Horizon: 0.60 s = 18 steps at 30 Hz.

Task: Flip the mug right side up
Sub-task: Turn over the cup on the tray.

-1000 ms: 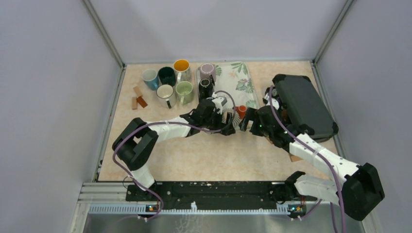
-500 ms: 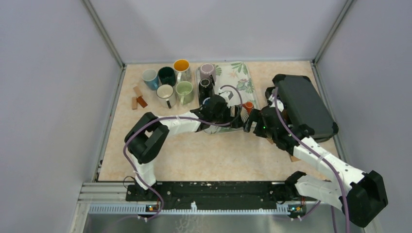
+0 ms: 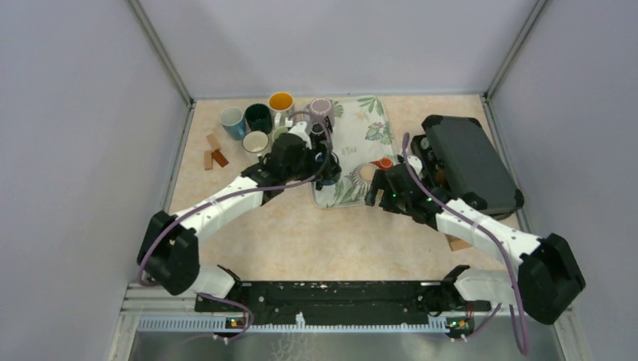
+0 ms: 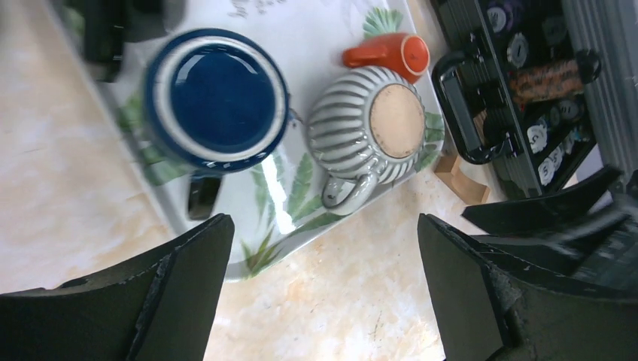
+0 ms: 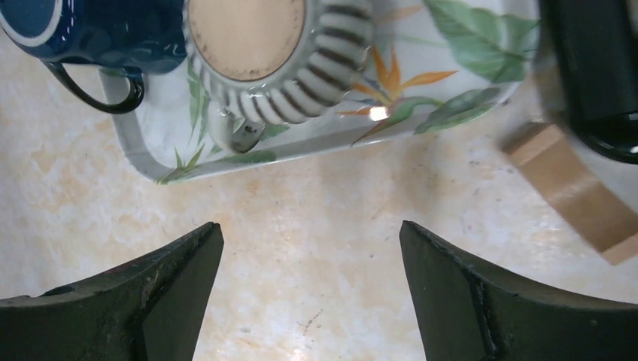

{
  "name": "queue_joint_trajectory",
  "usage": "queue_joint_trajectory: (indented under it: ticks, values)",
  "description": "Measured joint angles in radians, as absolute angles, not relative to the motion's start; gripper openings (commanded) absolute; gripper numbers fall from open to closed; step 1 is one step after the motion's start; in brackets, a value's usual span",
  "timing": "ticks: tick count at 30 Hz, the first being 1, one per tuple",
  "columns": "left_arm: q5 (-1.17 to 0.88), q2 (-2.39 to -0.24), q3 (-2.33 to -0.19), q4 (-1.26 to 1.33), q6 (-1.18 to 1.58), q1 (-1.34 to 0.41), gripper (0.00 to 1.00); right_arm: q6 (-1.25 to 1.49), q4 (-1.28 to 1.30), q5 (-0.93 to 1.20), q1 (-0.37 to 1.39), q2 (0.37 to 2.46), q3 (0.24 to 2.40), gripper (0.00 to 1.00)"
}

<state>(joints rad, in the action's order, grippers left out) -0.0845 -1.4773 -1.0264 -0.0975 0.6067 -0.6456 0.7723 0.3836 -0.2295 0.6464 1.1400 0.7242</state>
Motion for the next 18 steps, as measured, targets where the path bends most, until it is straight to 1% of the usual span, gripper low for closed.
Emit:
queue_joint_trajectory:
  ticks: [3, 9, 13, 18]
  values:
    - [-0.085, -1.378, -0.997, -0.139, 0.599, -0.596, 0.98, 0.797, 0.368, -0.235, 0.682, 1.226, 0.755, 0.83]
    - [-0.11, -1.224, -0.986, -0.204, 0.561, -0.564, 0.98, 0.825, 0.339, -0.286, 0.694, 1.308, 0.804, 0.83]
    - [-0.134, -1.17, -0.986, -0.241, 0.529, -0.535, 0.98, 0.823, 0.324, -0.314, 0.694, 1.386, 0.877, 0.82]
    - [-0.149, -1.137, -0.985, -0.277, 0.493, -0.5, 0.98, 0.824, 0.299, -0.322, 0.689, 1.454, 0.911, 0.8]
